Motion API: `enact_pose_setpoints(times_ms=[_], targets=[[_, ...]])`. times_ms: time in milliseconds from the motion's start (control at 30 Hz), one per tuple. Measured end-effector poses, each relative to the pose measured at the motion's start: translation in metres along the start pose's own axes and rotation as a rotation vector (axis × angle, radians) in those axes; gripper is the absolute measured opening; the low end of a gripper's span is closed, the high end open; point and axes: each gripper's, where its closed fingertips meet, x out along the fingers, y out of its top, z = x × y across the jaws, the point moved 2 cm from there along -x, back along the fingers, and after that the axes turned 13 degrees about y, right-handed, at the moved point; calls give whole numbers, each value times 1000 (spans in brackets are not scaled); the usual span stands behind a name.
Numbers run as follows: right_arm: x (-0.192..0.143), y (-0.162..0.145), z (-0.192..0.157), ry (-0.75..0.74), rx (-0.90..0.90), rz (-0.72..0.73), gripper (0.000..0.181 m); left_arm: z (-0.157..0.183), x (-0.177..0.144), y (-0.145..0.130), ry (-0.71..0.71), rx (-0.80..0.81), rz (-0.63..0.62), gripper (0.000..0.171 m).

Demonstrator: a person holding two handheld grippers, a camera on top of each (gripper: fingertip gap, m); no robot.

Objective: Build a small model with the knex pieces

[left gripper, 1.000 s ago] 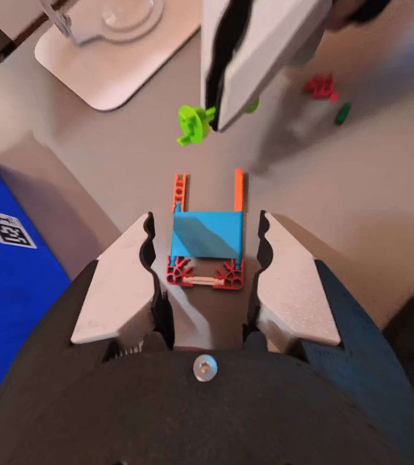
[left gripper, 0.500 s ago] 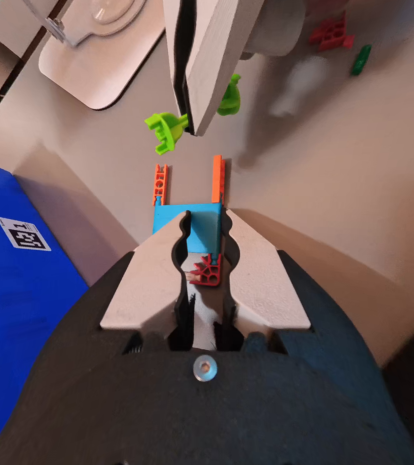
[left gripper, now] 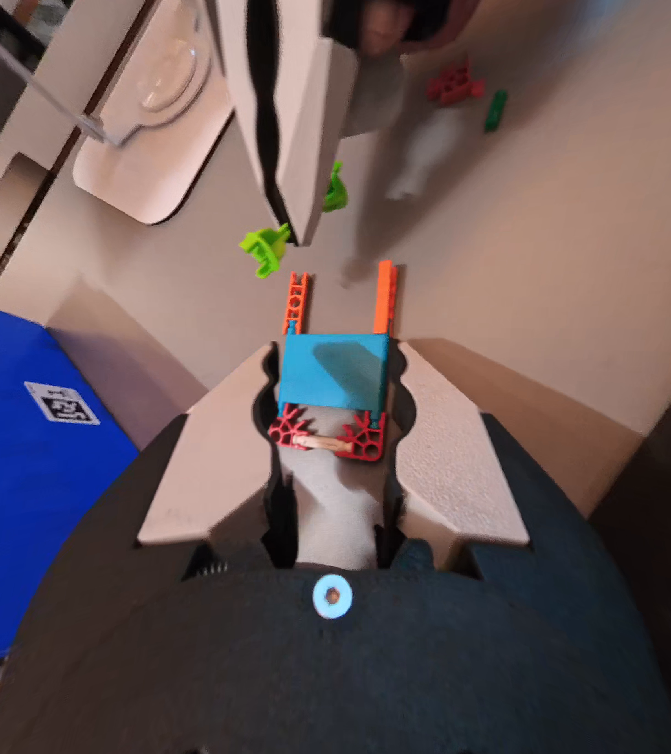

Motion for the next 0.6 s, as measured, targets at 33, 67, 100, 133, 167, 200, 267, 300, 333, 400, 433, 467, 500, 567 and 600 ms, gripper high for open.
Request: enact_pose_setpoints(times_ms=[33,67,100,133,167,200,267,300,333,400,433,467,500,567,600], targets=[[0,-1,0,-1,-1,-6,3,-4,2,-3,6,-20,-27,64],[0,-1,0,-1,-1,-11,3,-7,4,-6,-1,-43,-52,67],[0,-2,0,-2,-4,-16,3,-5,5,-11,-33,-63,-77,69],[1,-2,-1,-2,-7,-21,3,-4,6,-11,-62,-93,-86,69],[1,-3,-1,-2,-10,-28,3,-3,6,-12,-90,-115,-100,70],[1,-4,-1,-4,-13,-34,3,0,6,-13,-129,-139,-111,70],[2,-4,-3,2,-15,-39,3,1,8,-15,-182,-198,-131,70],[2,-5,-3,4,-14,-42,3,2,9,-16,-210,-228,-137,69],[2,-6,-3,6,-13,-46,3,3,9,-17,-230,-257,-142,68],[2,-6,-4,15,-7,-46,3,1,10,-17,-223,-272,-133,64],[2,-7,-3,16,-4,-48,3,0,11,-17,-215,-276,-134,62],[2,-8,-3,18,-1,-50,3,0,11,-17,-211,-279,-131,61],[3,-8,-3,20,0,-49,3,0,11,-16,-210,-274,-125,61],[2,-8,-4,20,-1,-50,3,4,10,-15,-213,-266,-111,60],[2,-8,-4,18,-2,-50,3,6,9,-13,-217,-261,-96,60]])
